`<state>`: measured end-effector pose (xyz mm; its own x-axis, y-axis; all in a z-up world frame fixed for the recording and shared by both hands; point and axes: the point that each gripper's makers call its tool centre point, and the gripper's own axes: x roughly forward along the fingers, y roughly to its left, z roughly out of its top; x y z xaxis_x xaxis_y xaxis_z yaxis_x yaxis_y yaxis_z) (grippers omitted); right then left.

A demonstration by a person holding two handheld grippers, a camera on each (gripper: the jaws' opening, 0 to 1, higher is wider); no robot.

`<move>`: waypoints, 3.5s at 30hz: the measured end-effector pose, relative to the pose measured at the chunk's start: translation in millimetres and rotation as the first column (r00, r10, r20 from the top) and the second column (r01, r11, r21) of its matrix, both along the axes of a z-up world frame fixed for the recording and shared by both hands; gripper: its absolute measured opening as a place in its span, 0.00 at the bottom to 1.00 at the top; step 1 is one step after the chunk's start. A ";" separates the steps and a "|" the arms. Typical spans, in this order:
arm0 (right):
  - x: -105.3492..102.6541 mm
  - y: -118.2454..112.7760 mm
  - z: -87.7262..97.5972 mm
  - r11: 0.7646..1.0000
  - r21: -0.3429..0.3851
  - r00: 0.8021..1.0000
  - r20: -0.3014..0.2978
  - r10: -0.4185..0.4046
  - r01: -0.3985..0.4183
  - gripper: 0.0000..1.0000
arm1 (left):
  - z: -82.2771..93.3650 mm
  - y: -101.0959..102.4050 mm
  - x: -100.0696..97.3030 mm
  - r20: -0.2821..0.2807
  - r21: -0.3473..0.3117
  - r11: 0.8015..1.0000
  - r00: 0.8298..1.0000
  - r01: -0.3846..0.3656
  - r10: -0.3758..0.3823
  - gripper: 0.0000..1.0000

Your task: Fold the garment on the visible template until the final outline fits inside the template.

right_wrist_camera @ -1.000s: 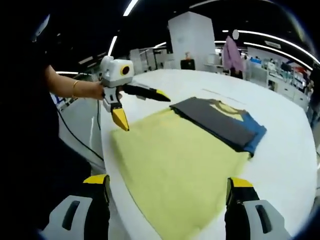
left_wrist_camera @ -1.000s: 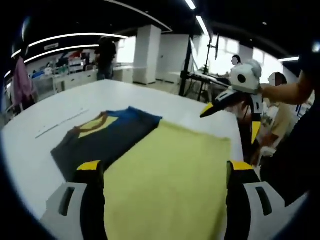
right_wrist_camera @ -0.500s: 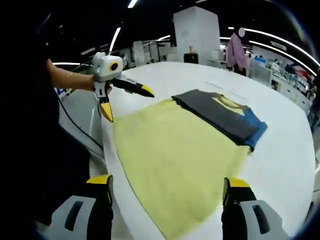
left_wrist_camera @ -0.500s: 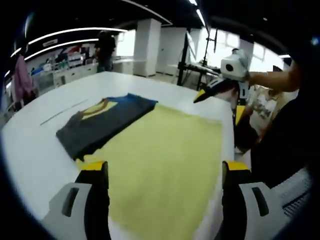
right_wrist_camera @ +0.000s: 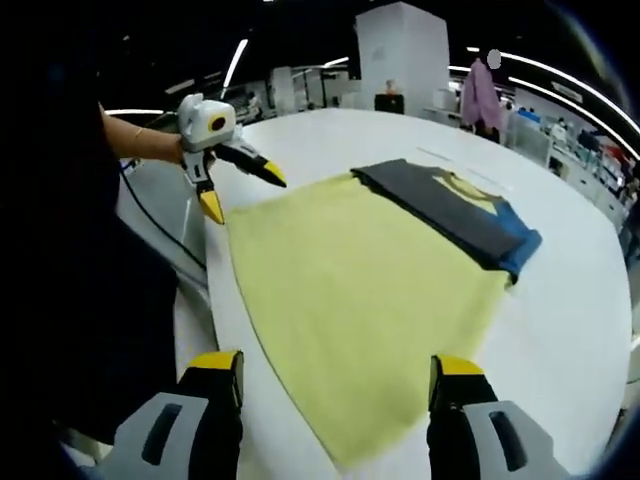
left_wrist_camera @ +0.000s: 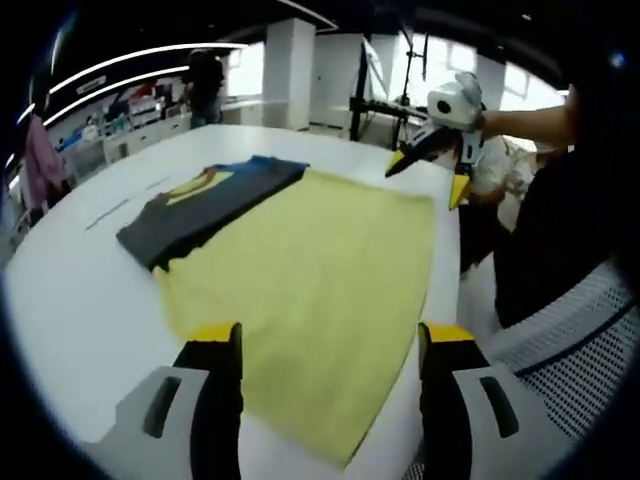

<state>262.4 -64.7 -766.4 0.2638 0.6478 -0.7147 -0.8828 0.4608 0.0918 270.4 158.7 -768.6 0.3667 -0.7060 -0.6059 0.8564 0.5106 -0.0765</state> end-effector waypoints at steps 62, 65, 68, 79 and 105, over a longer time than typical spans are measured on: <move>10.0 -30.6 -28.5 0.987 -0.147 0.997 0.029 -0.066 0.070 0.00 | -28.8 29.7 -16.8 -0.133 0.248 0.967 0.987 -0.051 0.086 0.01; 12.0 -30.0 -21.9 0.986 -0.133 0.995 0.025 -0.095 0.097 0.00 | -21.5 31.4 -12.9 -0.156 0.247 0.968 0.983 -0.054 0.094 0.01; 14.7 -29.0 -12.1 0.985 -0.111 0.991 0.022 -0.128 0.130 0.00 | -16.7 32.8 -12.1 -0.174 0.244 0.968 0.978 -0.068 0.112 0.01; 20.2 -25.9 10.6 0.980 -0.058 0.982 0.002 -0.190 0.190 0.00 | 3.9 41.1 -7.3 -0.169 0.251 0.960 0.970 -0.128 0.174 0.01; 10.2 -15.3 46.3 0.976 -0.023 0.974 -0.068 -0.216 0.215 0.00 | 38.8 49.2 -16.4 -0.217 0.265 0.952 0.952 -0.155 0.215 0.01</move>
